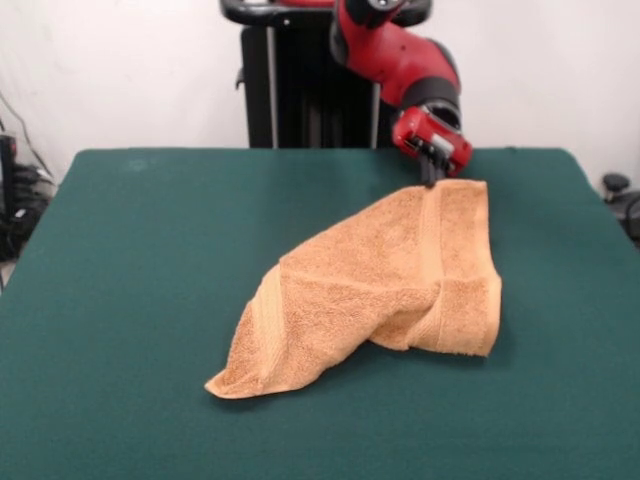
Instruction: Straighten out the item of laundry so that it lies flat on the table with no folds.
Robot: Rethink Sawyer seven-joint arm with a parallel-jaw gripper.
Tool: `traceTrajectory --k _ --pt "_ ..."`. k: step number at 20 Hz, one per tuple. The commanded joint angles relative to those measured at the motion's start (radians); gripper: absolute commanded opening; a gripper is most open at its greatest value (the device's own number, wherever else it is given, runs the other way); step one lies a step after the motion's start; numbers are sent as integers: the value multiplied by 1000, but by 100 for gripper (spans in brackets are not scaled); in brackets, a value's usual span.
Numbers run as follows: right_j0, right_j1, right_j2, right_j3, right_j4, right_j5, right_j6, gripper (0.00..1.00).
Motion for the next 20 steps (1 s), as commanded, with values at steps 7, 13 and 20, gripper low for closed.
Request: traceTrajectory --k 7,13,20 --pt "50 150 133 6 -111 262 291 0" --pt "59 149 112 -1 -169 331 278 0" --pt "54 149 100 -8 -254 416 281 0"
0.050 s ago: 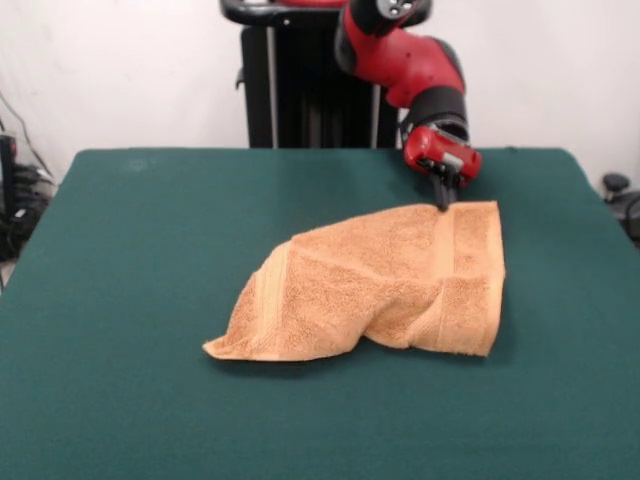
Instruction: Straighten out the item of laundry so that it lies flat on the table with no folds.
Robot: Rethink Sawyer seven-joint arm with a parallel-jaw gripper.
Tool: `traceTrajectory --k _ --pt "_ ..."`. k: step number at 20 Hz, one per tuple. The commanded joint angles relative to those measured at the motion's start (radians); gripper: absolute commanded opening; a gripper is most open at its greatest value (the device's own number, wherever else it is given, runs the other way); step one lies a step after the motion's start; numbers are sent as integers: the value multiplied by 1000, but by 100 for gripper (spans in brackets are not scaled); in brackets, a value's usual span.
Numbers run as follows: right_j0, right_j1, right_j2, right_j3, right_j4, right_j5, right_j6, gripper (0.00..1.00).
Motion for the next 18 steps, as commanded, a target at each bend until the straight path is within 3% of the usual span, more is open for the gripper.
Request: traceTrajectory --k 1,18 --pt "26 135 100 21 -137 248 279 0" --pt "44 169 53 65 -236 223 272 0"
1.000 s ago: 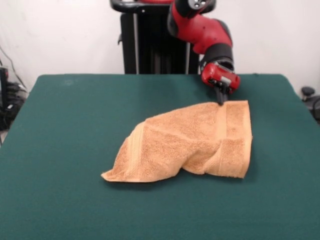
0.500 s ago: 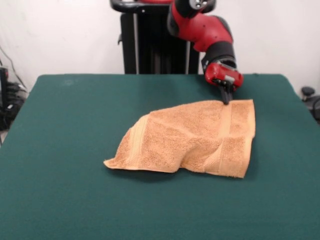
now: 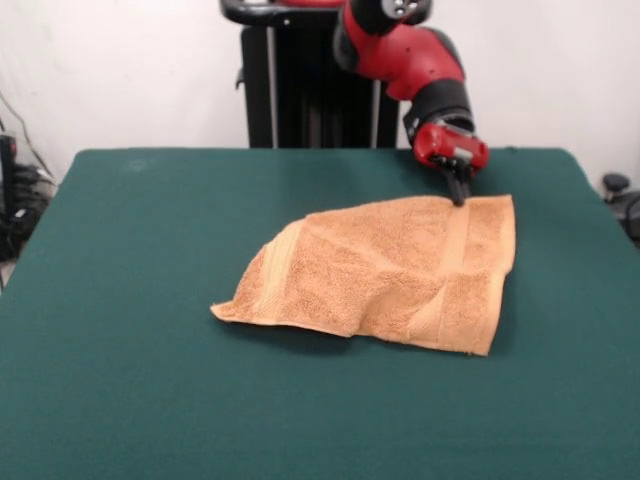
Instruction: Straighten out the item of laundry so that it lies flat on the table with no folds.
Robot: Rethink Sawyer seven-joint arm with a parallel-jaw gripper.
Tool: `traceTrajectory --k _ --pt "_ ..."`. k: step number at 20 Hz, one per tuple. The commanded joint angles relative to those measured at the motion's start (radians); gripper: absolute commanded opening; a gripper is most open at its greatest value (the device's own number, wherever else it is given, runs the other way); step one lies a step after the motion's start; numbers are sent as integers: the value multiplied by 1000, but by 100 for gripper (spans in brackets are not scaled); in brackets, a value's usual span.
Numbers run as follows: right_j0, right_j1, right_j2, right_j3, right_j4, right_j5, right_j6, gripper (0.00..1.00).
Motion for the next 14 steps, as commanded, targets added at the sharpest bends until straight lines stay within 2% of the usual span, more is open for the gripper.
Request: traceTrajectory --k 1,14 --pt "27 163 67 71 -130 194 273 0" --pt "-5 216 -28 60 -265 184 279 0"
